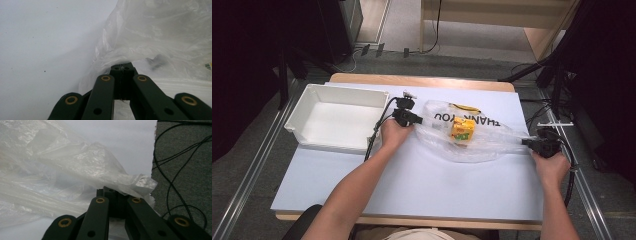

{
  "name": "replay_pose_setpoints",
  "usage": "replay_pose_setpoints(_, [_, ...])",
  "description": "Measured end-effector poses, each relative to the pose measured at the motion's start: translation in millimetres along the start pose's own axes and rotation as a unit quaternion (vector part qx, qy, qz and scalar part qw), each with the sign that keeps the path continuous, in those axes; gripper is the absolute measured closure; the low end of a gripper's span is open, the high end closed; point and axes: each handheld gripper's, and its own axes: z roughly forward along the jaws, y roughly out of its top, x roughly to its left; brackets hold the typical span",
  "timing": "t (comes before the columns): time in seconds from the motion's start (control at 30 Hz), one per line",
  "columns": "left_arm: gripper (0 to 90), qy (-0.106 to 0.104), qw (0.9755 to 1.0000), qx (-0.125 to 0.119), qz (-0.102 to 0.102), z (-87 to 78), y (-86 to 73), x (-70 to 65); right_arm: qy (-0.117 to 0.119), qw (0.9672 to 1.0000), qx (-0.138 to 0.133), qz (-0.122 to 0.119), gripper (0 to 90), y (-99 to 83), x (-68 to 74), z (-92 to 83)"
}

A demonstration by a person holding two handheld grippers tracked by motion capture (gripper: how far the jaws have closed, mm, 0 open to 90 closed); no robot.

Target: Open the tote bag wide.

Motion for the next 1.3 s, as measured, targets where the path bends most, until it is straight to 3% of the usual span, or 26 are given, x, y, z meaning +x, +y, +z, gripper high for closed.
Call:
replay_pose_setpoints(0.13, [90.0, 0.006, 1.0, 0.004, 0.003, -1.6, 0.2, -1.7, -0.016, 0.9999, 0.005, 0.001, 90.0, 1.3, 3.8, -0.8])
replay_pose_setpoints(0.17, [90.0, 0.008, 0.9999, 0.006, 0.002, -2.4, 0.7, -2.3, -0.012, 0.9999, 0.011, 0.001, 90.0, 2.5, 6.1, -1.7])
replay_pose_setpoints(0.2, [90.0, 0.0, 0.9999, 0.008, 0.006, -5.0, 1.4, -2.8, 0.01, 0.9999, 0.009, -0.007, 90.0, 4.1, 12.6, -6.3])
replay_pose_setpoints(0.23, [90.0, -0.004, 0.9999, 0.006, 0.008, -6.6, 1.9, -3.4, 0.01, 0.9999, 0.009, -0.007, 90.0, 4.1, 12.6, -6.3])
replay_pose_setpoints(0.3, [90.0, -0.022, 0.9997, -0.001, 0.011, -12.4, 3.2, -6.4, 0.033, 0.9992, -0.006, -0.021, 90.0, 9.7, 24.8, -14.6])
replay_pose_setpoints(0.4, [90.0, -0.032, 0.9993, -0.006, 0.019, -21.2, 4.1, -12.0, 0.043, 0.9985, -0.011, -0.032, 90.0, 13.0, 33.9, -17.2])
replay_pose_setpoints(0.5, [90.0, -0.028, 0.9989, -0.007, 0.037, -28.7, 3.0, -19.3, 0.061, 0.9963, -0.011, -0.06, 90.0, 16.7, 49.9, -21.6])
replay_pose_setpoints(0.7, [90.0, -0.04, 0.997, -0.013, 0.064, -45.7, 2.5, -34.1, 0.08, 0.9928, -0.026, -0.085, 90.0, 24.0, 67.0, -33.1])
replay_pose_setpoints(0.9, [90.0, -0.051, 0.9945, -0.013, 0.091, -54.4, 3.9, -52.5, 0.117, 0.986, -0.038, -0.113, 90.0, 41.9, 92.1, -37.2])
replay_pose_setpoints(1.03, [90.0, -0.061, 0.9925, -0.012, 0.105, -49.8, 5.9, -66.5, 0.123, 0.9838, -0.036, -0.126, 90.0, 50.2, 103.2, -31.3])
replay_pose_setpoints(1.17, [90.0, -0.066, 0.9908, -0.013, 0.117, -34.7, 7.4, -80.8, 0.126, 0.9815, -0.036, -0.14, 90.0, 64.4, 114.2, -22.4])
replay_pose_setpoints(1.3, [90.0, -0.072, 0.9904, -0.008, 0.118, -22.8, 9.7, -87.5, 0.129, 0.9796, -0.046, -0.146, 90.0, 79.9, 125.1, -15.2])
